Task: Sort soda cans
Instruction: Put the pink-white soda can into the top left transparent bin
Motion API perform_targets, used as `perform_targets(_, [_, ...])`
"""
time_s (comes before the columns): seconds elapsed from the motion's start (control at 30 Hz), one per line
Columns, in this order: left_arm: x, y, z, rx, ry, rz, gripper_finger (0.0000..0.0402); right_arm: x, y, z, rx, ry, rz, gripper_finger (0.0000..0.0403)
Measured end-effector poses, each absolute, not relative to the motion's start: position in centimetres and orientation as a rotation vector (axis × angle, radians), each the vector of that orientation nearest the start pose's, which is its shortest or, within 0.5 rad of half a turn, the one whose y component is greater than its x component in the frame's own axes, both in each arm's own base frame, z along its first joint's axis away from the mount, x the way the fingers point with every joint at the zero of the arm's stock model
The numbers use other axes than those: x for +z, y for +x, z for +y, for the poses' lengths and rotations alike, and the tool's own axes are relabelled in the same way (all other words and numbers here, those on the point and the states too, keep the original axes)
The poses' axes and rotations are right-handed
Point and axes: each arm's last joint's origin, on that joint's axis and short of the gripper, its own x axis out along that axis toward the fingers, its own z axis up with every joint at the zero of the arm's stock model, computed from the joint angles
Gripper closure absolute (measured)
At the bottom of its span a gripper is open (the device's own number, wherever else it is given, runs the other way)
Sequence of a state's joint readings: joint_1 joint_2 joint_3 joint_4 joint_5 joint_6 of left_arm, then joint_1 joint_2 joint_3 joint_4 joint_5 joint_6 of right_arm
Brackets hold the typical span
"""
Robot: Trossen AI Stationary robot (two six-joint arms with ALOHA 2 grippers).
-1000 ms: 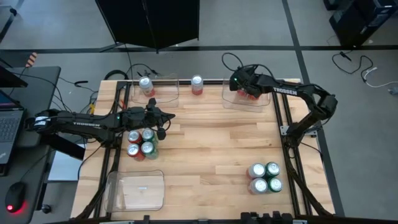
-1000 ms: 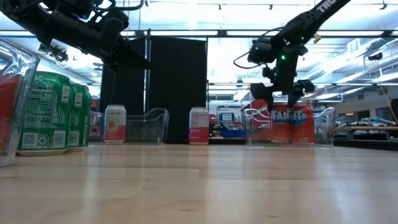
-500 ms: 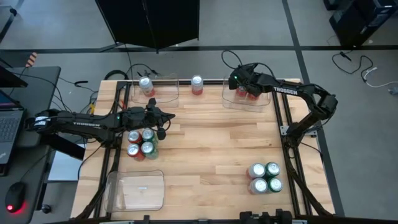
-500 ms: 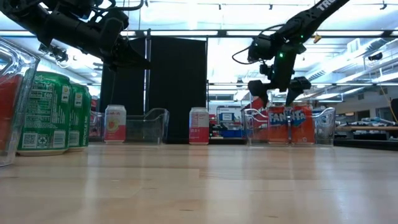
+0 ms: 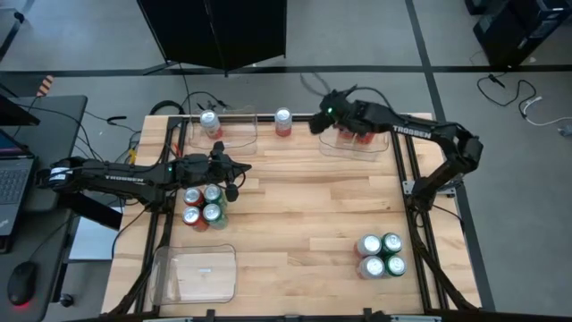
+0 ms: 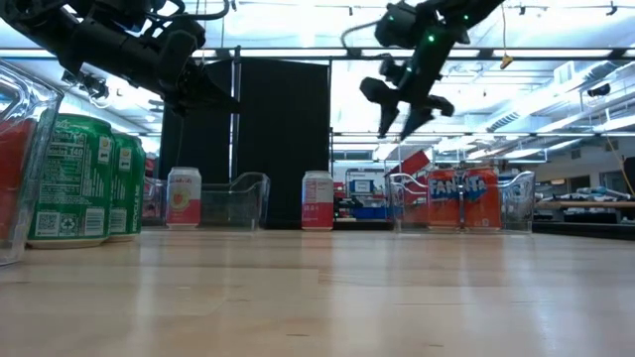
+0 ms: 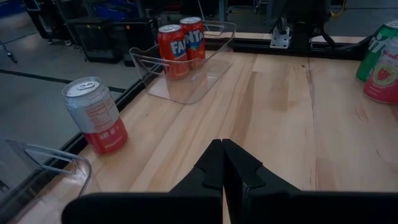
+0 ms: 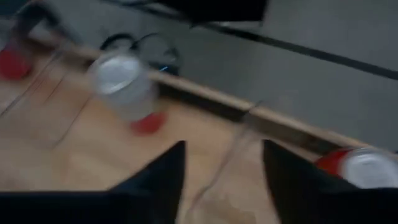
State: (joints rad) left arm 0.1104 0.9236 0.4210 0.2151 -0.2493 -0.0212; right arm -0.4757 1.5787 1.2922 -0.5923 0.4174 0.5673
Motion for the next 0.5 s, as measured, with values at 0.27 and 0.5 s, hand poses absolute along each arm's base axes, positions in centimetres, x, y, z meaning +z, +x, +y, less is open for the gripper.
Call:
perform_targets(0.27, [22.2,19.4,2.9,0.361,-0.007,0.283,0.0401,24.8,32.7,-12.9,-0.92,0.463,0.795,0.0387])
perform_targets(0.5, [22.0,19.4,2.9,0.362,-0.008,0.295,0.0401,22.8,32.6,-9.8,-0.832,0.423,1.045,0.0392])
